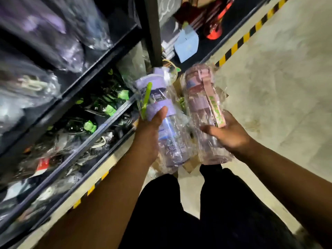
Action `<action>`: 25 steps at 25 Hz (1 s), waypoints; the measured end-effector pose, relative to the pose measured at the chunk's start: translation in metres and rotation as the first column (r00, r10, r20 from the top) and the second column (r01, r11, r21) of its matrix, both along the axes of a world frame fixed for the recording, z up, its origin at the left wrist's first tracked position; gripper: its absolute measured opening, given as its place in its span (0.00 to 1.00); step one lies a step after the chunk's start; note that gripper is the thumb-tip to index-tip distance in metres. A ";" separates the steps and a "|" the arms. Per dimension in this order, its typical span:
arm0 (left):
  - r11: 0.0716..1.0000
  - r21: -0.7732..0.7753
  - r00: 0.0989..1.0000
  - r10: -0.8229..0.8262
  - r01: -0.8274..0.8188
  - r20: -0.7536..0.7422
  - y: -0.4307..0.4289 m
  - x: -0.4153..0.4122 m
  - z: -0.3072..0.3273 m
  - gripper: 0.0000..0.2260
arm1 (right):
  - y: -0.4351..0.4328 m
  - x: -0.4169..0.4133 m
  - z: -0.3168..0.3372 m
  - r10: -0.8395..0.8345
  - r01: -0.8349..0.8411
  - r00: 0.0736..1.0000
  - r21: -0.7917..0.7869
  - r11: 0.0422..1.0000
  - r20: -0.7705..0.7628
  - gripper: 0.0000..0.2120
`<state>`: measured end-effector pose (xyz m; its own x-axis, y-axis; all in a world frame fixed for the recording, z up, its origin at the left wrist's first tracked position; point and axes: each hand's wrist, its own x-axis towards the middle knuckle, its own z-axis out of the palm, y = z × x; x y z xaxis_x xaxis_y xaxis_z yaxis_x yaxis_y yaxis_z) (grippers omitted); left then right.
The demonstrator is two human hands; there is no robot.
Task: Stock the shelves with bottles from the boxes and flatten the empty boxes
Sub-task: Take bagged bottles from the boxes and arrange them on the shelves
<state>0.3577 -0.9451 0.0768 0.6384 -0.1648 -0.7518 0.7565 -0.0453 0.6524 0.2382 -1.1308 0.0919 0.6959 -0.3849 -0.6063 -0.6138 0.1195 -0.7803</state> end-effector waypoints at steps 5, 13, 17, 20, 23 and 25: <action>0.993 -0.077 0.955 0.104 -0.086 0.277 0.032 -0.039 0.144 0.50 | 0.046 -0.010 0.134 0.122 -0.111 0.978 -0.072 0.991 0.170 0.27; 0.922 -0.282 0.904 0.339 -0.265 0.259 0.088 -0.133 0.269 0.27 | 0.072 -0.034 0.232 0.500 -0.437 0.810 -0.253 0.863 0.306 0.25; 0.905 -0.312 0.814 0.404 -0.289 0.417 0.117 -0.193 0.290 0.37 | 0.102 -0.052 0.249 0.637 -0.591 0.695 -0.239 0.770 0.334 0.28; 0.898 -0.173 0.780 0.437 -0.404 0.448 0.153 -0.237 0.300 0.37 | 0.149 -0.068 0.264 0.713 -0.675 0.600 -0.250 0.694 0.363 0.25; 0.830 -0.127 0.723 0.538 -0.542 0.433 0.196 -0.274 0.303 0.44 | 0.203 -0.082 0.262 0.765 -0.735 0.527 -0.254 0.629 0.371 0.32; 0.785 -0.130 0.668 0.590 -0.606 0.453 0.232 -0.296 0.306 0.43 | 0.248 -0.092 0.264 0.788 -0.761 0.478 -0.267 0.592 0.387 0.31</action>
<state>0.0621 -0.7127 0.3829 0.8512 0.3885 -0.3528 0.2511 0.2888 0.9239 0.1459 -0.8828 0.3559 0.8918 0.4220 -0.1630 -0.0414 -0.2828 -0.9583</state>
